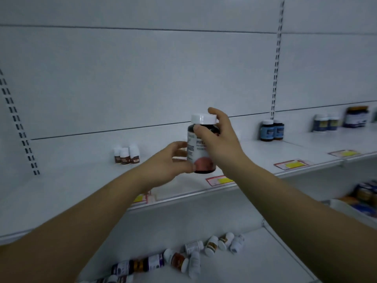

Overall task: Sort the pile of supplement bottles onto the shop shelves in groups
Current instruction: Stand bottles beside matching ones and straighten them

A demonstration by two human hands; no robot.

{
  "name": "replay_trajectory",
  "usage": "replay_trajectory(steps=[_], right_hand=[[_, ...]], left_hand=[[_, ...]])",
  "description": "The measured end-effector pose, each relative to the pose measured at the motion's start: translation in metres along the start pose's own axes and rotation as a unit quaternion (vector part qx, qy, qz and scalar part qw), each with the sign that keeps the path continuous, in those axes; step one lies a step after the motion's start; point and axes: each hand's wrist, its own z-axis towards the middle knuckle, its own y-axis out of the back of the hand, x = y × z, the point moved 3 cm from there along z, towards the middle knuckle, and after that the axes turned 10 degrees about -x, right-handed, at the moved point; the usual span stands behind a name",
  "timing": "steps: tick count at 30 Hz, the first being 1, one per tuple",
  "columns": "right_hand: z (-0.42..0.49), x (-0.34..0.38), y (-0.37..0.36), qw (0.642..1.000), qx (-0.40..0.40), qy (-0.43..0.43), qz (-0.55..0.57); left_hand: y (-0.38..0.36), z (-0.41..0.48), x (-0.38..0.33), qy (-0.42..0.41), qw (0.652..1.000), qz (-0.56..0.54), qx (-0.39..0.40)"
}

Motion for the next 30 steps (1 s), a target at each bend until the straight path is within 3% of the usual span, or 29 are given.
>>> replay_trajectory(steps=[9, 13, 17, 23, 30], right_hand=[[-0.023, 0.026, 0.229, 0.991, -0.103, 0.003, -0.088], [-0.036, 0.044, 0.348, 0.985, -0.146, -0.066, -0.067], [-0.058, 0.058, 0.454, 0.971, -0.216, -0.075, -0.071], [-0.079, 0.058, 0.572, 0.948, -0.296, -0.064, -0.097], [-0.054, 0.045, 0.68, 0.917, -0.378, -0.021, -0.128]], left_hand=[[-0.212, -0.018, -0.092, -0.02, 0.976, -0.203, 0.073], [-0.321, -0.032, -0.147, 0.005, 0.939, -0.309, 0.149], [-0.421, -0.048, -0.193, 0.014, 0.898, -0.378, 0.223], [-0.537, -0.05, -0.241, 0.016, 0.866, -0.367, 0.338], [-0.654, -0.009, -0.29, -0.06, 0.865, -0.304, 0.394]])
